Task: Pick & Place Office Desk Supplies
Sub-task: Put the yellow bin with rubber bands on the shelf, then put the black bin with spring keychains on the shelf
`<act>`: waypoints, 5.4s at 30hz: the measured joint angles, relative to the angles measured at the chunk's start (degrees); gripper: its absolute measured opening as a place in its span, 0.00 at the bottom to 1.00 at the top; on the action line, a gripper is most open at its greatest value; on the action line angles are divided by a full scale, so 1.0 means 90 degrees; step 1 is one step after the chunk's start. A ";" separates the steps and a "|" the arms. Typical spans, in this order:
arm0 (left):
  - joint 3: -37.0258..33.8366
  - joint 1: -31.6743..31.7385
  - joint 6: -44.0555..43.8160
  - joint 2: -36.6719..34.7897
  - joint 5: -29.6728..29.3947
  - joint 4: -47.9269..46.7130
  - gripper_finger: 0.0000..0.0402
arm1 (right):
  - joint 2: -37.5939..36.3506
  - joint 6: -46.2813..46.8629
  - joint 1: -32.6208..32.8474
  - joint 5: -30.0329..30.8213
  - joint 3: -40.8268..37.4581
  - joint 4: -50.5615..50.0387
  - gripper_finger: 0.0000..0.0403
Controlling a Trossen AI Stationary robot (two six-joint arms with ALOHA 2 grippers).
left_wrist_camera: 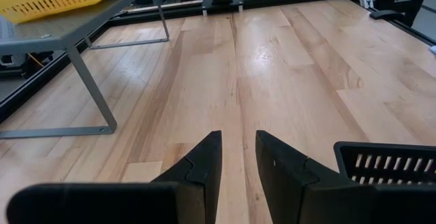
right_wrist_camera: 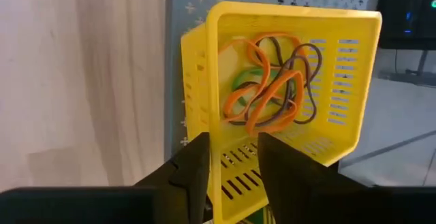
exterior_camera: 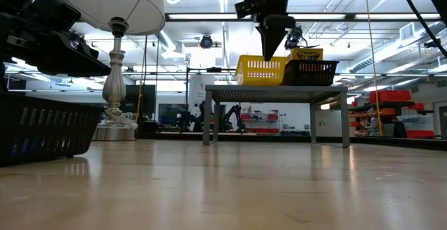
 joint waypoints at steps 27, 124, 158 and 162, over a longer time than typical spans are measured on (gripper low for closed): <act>-0.0194 0.0000 0.0015 -0.0002 0.0000 0.0289 0.25 | -0.0010 -0.1706 0.0244 -0.0749 0.0053 0.1591 0.03; -0.0209 0.0000 -0.0048 0.0001 0.0000 0.0153 0.25 | 0.0920 -0.0698 -0.0977 -0.2119 0.1258 -0.1216 0.11; -0.0036 -0.0051 -0.0004 0.0007 0.0039 -0.0124 0.25 | 0.0906 -0.0751 0.0598 -0.1380 0.2208 -0.0713 0.44; 0.0451 -0.0253 -0.0578 -0.0003 0.0328 -0.1134 0.25 | 0.0906 -0.0789 0.1196 -0.1773 0.2139 -0.0137 0.44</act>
